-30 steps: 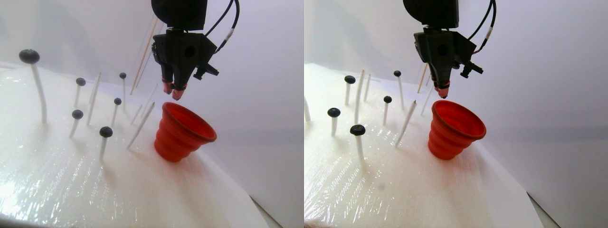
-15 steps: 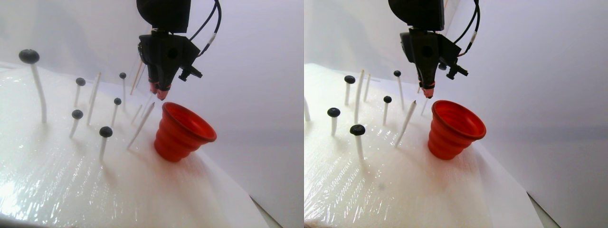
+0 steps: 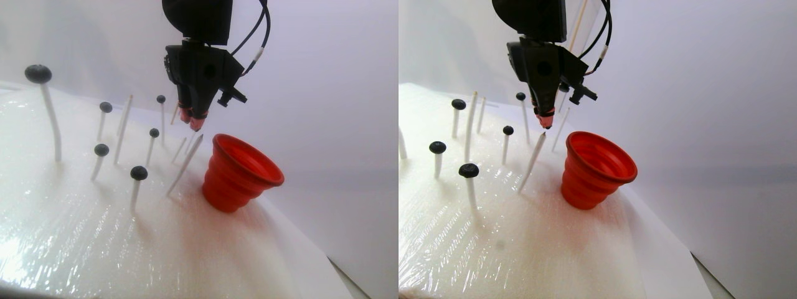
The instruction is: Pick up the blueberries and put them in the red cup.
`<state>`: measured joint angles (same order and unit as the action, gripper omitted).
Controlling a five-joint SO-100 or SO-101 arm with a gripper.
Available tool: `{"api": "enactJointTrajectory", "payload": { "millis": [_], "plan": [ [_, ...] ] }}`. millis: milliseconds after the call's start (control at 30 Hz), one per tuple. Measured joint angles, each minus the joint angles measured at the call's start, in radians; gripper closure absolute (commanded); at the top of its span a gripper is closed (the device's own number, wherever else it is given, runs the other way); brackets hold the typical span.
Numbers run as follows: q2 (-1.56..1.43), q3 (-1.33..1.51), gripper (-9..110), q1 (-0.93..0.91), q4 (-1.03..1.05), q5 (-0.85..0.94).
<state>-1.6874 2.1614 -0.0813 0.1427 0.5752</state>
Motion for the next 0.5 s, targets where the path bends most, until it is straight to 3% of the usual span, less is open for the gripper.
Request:
{"api": "enactJointTrajectory", "payload": {
  "millis": [500],
  "plan": [
    [0.000, 0.000, 86, 0.075, 0.000, 0.041]
  ]
}}
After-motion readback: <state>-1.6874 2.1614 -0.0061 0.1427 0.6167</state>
